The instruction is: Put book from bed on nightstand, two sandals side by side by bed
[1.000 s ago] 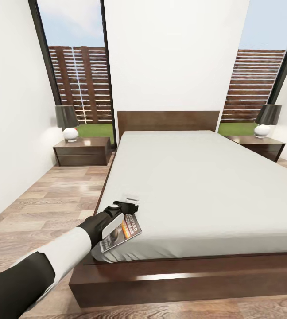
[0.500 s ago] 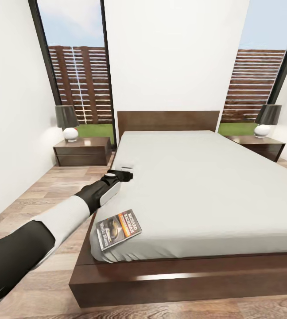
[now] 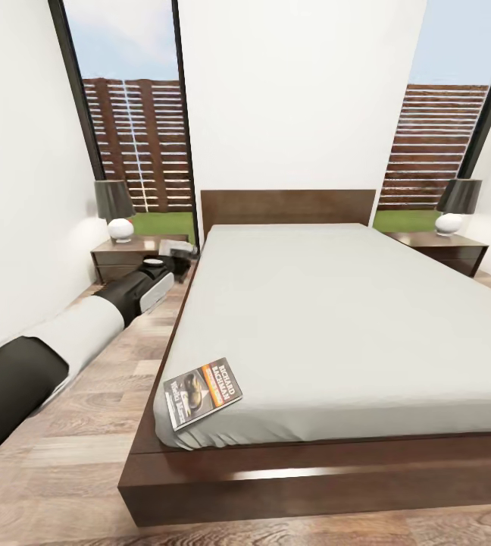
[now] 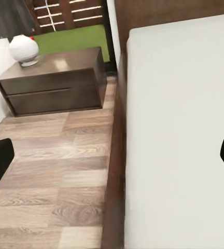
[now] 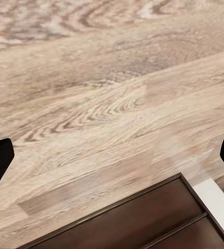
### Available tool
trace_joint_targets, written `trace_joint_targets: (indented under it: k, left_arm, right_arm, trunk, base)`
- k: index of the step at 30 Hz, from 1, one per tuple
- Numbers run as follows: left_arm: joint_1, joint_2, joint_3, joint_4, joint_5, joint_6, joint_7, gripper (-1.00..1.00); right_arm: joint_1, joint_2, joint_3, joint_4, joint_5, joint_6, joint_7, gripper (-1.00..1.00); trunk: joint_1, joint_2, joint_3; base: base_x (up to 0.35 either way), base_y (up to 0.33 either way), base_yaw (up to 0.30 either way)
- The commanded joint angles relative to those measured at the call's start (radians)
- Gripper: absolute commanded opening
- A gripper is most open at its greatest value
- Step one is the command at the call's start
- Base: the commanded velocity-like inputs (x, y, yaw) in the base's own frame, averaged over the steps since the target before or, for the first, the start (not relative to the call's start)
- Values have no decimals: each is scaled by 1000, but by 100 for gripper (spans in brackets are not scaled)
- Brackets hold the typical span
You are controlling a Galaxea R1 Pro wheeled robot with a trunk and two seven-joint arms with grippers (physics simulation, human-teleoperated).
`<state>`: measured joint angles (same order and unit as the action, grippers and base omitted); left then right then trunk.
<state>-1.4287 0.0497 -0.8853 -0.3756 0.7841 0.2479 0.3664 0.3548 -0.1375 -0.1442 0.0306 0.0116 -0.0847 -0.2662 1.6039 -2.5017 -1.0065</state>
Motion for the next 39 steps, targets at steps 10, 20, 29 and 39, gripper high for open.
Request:
trace_joint_targets:
  k: [10,20,29,39]
  left_arm:
    - [-72,132,-9,30,-8,3,12,100]
    - [-116,277,-9,41,-126,-12,12,100]
    - [-124,368,-14,73,-246,-75,12,100]
    - [-121,402,-17,169,-353,-144,8,100]
  right_arm:
    - [0,-1,-7,2,1,-9,-1,100]
    - [0,0,-6,2,2,-9,-1,100]
    - [0,-2,-7,1,0,-9,-1,100]
    - [0,-2,-8,2,-2,-9,-1,100]
  trunk:
    - [0,0,-1]
    - [0,0,-1]
    - [0,0,-1]
    - [0,0,-1]
  base:
    - [0,0,0]
    - [0,0,0]
    - [0,0,0]
    - [0,0,0]
